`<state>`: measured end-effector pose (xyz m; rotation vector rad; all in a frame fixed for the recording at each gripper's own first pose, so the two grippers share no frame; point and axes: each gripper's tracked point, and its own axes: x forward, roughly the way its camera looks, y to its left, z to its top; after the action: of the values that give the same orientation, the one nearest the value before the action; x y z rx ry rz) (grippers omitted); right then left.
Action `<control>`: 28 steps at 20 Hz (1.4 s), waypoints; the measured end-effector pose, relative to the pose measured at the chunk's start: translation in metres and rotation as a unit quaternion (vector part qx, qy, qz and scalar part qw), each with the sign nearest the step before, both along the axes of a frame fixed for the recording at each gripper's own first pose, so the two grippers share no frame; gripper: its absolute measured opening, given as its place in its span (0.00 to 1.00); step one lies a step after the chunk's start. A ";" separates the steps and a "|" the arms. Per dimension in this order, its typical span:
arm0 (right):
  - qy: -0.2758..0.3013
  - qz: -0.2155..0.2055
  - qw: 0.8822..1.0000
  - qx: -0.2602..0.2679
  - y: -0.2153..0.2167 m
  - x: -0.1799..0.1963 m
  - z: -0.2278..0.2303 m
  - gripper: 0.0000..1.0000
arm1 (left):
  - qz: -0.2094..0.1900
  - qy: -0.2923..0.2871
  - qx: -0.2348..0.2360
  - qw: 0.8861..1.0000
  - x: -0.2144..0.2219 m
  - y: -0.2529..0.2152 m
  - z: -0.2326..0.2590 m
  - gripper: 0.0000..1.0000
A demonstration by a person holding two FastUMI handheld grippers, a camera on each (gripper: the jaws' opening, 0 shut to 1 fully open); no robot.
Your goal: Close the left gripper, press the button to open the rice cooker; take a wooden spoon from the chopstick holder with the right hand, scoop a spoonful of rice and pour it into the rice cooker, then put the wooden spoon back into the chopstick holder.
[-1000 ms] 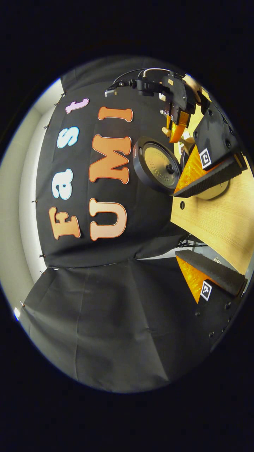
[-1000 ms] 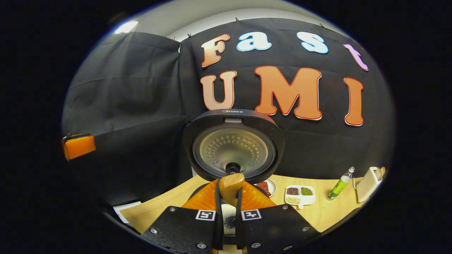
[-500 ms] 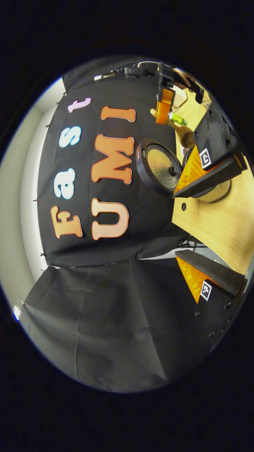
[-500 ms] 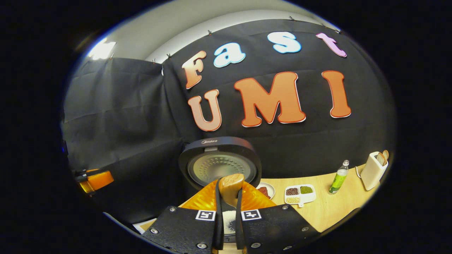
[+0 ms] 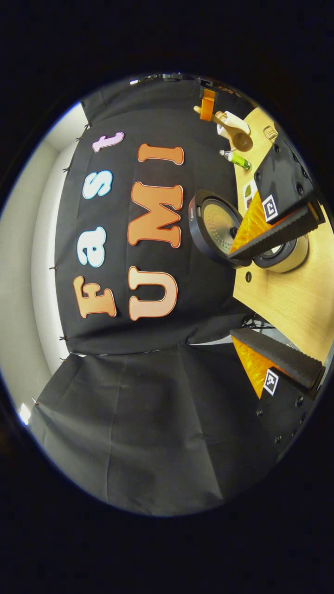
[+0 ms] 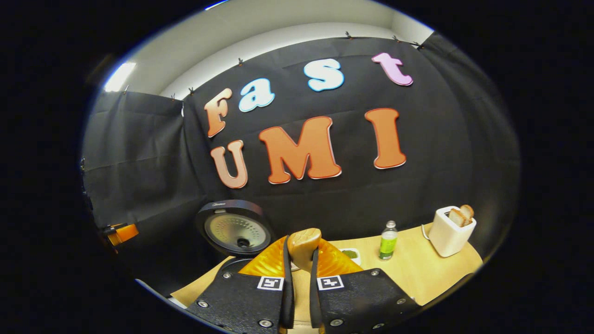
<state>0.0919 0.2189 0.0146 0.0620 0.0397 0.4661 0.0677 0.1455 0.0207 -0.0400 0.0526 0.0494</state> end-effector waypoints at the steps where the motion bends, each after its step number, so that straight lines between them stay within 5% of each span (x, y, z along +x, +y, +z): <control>1: -0.001 -0.012 1.000 0.002 -0.015 0.001 0.002 0.12 | -0.002 -0.002 -0.002 1.000 0.000 -0.003 0.003 0.97; 14: 0.042 -0.102 0.994 0.015 -0.138 -0.010 -0.043 0.12 | -0.010 -0.022 0.015 1.000 -0.004 -0.051 0.014 0.96; 20: 0.080 -0.107 0.991 0.015 -0.156 -0.007 -0.087 0.12 | -0.027 -0.010 -0.018 0.999 -0.011 -0.072 0.008 1.00; 28: 0.138 -0.116 0.983 0.020 -0.169 0.013 -0.156 0.12 | 0.012 0.003 -0.004 1.000 -0.028 -0.058 0.004 1.00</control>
<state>0.1052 0.0499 -0.1414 0.1694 0.2921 0.2222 0.0395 0.0878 0.0249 -0.0479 0.0589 0.0736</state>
